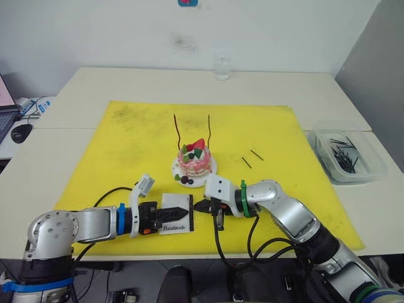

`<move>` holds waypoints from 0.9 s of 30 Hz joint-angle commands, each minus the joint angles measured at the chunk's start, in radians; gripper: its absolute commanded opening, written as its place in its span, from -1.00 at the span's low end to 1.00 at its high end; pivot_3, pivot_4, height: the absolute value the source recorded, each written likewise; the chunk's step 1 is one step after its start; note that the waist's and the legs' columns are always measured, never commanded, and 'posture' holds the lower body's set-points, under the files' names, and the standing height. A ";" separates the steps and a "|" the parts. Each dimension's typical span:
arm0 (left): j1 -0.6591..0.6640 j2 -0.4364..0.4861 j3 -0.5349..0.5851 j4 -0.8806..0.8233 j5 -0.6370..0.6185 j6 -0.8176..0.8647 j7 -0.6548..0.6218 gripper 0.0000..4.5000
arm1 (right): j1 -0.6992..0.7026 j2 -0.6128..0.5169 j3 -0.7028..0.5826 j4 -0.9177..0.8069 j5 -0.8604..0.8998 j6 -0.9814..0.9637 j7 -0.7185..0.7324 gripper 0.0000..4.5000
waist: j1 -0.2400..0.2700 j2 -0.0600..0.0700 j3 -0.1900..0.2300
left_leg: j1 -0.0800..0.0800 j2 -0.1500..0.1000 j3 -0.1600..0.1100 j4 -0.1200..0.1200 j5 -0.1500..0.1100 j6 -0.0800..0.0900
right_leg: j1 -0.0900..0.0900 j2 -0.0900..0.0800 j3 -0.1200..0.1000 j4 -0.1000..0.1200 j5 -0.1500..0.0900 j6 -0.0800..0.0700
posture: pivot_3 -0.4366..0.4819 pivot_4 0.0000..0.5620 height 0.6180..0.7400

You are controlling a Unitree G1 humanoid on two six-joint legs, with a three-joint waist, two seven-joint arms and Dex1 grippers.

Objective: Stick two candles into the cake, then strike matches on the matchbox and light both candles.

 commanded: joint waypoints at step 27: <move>-0.056 0.023 -0.063 -0.031 -0.039 -0.101 -0.149 -1.00 | 0.303 -0.114 -0.399 -0.198 0.015 -0.186 -0.341 0.02 | -0.002 0.000 0.000 | -0.001 -0.001 0.001 -0.002 0.000 0.000 | -0.001 0.000 0.001 -0.001 0.000 0.000 | -0.05 -0.47 0.82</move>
